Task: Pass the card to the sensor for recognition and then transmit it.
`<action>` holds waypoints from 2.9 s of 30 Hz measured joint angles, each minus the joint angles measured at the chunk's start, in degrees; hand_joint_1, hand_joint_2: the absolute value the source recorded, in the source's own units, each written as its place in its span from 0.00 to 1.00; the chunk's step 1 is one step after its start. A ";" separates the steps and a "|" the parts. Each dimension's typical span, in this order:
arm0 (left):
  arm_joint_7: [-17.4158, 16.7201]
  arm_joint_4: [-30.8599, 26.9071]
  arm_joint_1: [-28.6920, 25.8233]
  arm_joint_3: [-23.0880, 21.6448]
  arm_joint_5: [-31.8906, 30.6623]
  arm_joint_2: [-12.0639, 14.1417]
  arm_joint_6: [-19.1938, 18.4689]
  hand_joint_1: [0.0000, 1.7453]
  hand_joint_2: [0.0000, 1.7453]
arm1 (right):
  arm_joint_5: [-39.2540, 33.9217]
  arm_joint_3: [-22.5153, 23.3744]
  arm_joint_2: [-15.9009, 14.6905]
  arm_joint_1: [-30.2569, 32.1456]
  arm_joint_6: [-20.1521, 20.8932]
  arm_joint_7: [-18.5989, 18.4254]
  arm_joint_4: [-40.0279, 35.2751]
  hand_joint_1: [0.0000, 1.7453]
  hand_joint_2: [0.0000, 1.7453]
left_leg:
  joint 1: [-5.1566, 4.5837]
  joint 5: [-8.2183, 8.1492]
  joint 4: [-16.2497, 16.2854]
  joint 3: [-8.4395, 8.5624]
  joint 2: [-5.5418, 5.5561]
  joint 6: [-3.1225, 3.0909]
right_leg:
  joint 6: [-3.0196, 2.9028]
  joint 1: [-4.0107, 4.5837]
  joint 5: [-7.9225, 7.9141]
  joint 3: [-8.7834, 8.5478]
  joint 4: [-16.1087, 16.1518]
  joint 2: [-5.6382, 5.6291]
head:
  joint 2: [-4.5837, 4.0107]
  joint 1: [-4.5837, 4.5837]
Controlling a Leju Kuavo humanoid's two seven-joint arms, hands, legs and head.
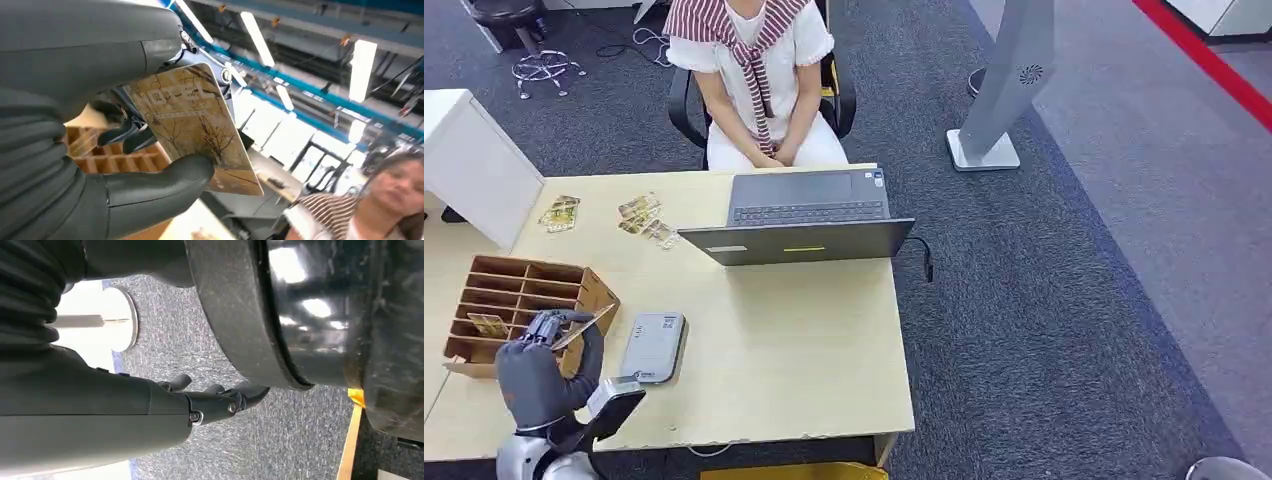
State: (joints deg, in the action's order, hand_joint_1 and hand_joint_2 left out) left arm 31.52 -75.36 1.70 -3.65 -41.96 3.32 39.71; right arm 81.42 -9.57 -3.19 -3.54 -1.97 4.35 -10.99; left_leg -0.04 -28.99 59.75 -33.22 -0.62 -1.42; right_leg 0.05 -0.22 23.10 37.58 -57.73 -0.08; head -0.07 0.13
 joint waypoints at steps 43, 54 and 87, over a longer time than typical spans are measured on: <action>-11.90 23.82 5.81 -5.03 -10.47 3.13 -6.37 1.00 1.00 | 0.63 0.66 -0.17 0.15 0.90 0.85 0.00 0.00 1.00 | -0.02 0.04 0.01 0.11 0.01 -0.01 | 0.01 -0.01 -0.02 -0.09 0.00 0.02 | 0.00 0.00; -9.07 17.11 5.45 -6.10 -7.65 2.56 -1.12 1.00 1.00 | 1.05 0.63 -0.17 0.07 0.98 1.01 0.00 0.00 1.00 | -0.01 0.02 0.01 0.07 0.02 -0.02 | 0.01 -0.01 -0.02 -0.08 0.00 0.02 | -0.02 0.00; -19.39 16.30 15.54 -13.75 -22.25 4.74 -5.92 1.00 1.00 | 2.36 -2.10 -0.17 -0.75 2.08 2.36 -0.02 0.00 1.00 | -0.02 0.04 0.03 0.09 0.01 -0.02 | 0.04 -0.01 -0.05 -0.06 0.00 0.01 | 0.00 0.00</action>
State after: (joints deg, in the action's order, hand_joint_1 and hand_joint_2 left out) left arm 12.13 -59.06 17.25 -17.40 -64.22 8.06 33.79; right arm 83.78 -11.67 -3.37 -4.29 0.11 6.71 -11.02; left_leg -0.06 -28.95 59.79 -33.13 -0.61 -1.44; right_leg 0.09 -0.23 23.05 37.52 -57.73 -0.07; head -0.07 0.13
